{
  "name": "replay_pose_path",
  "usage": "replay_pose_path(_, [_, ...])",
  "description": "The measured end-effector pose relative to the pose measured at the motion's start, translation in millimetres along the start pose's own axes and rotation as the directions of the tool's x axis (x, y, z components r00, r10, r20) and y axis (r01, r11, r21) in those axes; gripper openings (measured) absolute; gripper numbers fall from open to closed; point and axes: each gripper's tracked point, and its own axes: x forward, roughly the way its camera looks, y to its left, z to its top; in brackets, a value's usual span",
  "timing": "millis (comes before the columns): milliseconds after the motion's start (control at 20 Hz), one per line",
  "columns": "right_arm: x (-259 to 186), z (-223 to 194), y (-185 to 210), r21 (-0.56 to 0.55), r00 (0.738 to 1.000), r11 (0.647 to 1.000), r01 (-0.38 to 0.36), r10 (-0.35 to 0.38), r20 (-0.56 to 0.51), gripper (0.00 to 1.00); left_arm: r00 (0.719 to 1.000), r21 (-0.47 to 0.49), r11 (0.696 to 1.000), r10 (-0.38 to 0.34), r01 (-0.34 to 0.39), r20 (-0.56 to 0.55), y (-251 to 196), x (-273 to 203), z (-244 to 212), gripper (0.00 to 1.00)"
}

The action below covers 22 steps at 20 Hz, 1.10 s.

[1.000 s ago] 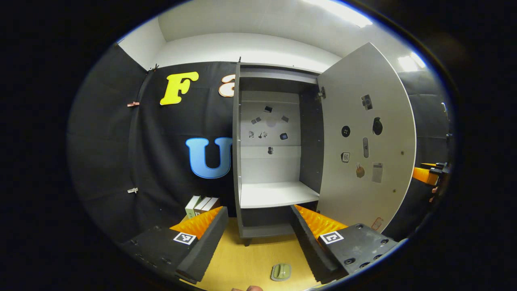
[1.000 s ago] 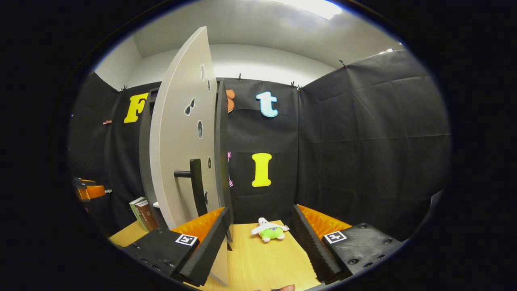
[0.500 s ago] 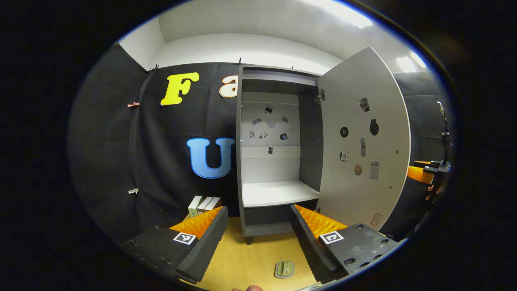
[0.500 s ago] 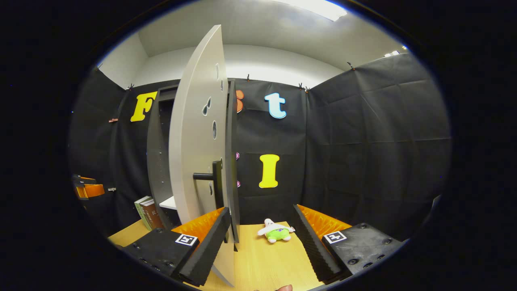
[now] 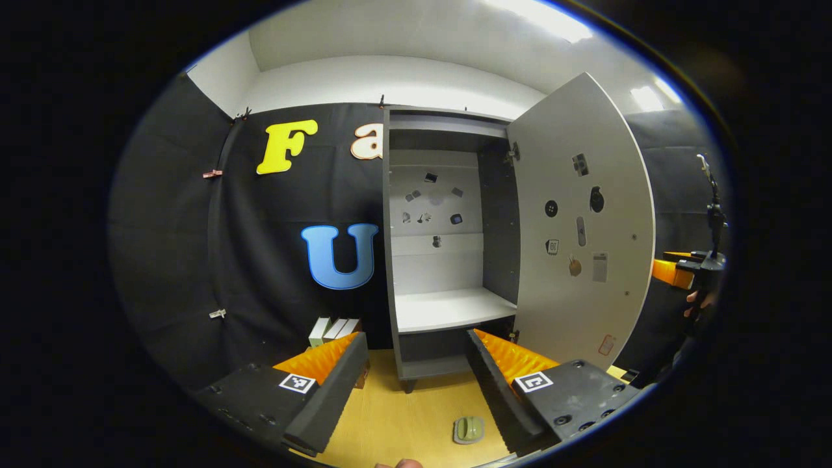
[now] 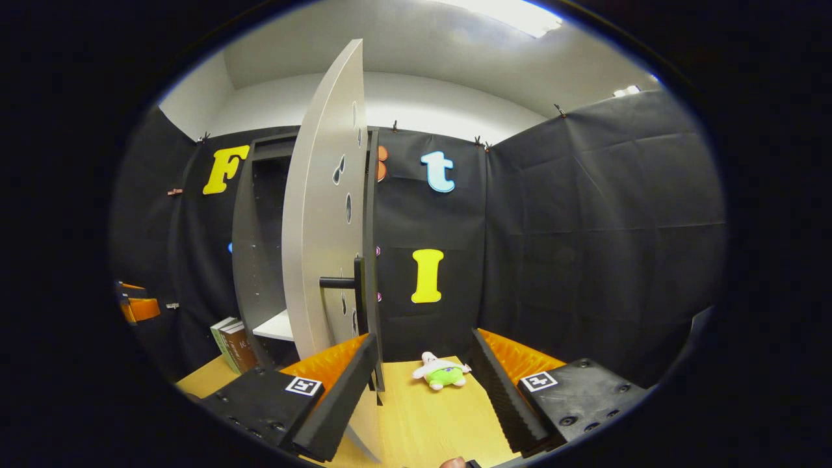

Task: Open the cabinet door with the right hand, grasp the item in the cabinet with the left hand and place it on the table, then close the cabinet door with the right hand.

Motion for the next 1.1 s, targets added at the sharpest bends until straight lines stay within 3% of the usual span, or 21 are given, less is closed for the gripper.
replay_pose_path(850, [-11,-4,96,0.037,0.994,0.993,-0.114,0.114,-0.001,0.95,1.000,-0.008,1.000,0.002,-0.002,0.003,24,-9,2,0.95])
replay_pose_path(1100, [-14,-7,127,0.054,0.981,0.979,-0.195,0.195,-0.007,0.95,1.000,-0.011,1.000,0.018,-0.018,0.000,34,-10,1,0.97])
